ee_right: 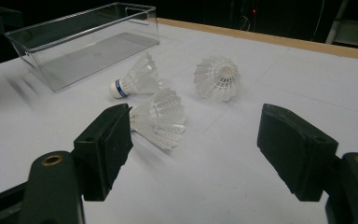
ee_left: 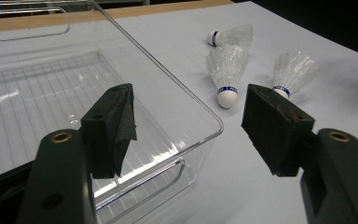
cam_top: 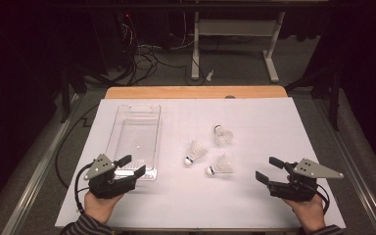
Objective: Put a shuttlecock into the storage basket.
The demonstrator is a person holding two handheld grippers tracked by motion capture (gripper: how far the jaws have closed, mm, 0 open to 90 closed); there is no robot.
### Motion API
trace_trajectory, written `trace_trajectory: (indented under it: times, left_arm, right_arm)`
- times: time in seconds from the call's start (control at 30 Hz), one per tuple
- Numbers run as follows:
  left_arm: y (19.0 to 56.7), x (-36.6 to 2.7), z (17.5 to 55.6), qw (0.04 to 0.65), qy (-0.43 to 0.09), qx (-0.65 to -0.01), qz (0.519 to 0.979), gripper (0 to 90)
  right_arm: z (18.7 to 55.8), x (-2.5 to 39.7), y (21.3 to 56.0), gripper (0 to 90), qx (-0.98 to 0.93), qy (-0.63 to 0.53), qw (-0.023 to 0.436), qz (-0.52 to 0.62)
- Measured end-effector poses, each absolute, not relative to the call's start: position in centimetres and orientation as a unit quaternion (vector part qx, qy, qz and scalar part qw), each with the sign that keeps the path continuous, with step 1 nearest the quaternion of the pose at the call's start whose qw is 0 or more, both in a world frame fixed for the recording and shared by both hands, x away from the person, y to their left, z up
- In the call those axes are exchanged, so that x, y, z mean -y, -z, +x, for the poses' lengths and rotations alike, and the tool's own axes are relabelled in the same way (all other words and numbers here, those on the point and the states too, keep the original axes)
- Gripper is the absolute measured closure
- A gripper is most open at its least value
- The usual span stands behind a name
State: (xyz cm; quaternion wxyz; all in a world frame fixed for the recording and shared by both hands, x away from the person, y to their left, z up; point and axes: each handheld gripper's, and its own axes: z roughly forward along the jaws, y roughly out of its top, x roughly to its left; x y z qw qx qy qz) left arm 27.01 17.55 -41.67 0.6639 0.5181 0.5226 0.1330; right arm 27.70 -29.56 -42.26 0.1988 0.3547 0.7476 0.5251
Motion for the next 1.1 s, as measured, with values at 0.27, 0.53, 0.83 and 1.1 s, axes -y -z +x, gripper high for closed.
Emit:
trace_trajectory:
  times: [0.27, 0.53, 0.83, 1.1]
  left_arm:
    - [41.3, -17.0, 27.0, 0.664, -0.130, -0.526, 0.515, 35.3]
    - [41.2, -16.4, 27.1, 0.659, -0.128, -0.519, 0.529, 35.3]
    - [40.9, -16.0, 27.2, 0.663, -0.122, -0.517, 0.528, 35.3]
    - [40.6, -15.7, 27.4, 0.666, -0.119, -0.516, 0.525, 35.3]
  right_arm:
    - [27.7, 29.5, 42.3, 26.8, -0.748, -0.525, 0.198, 0.354]
    - [27.7, 29.5, 42.3, 26.7, -0.747, -0.526, 0.197, 0.355]
    - [27.7, 29.6, 42.3, 26.5, -0.747, -0.526, 0.197, 0.355]
    - [27.7, 29.6, 42.3, 26.5, -0.747, -0.526, 0.197, 0.355]
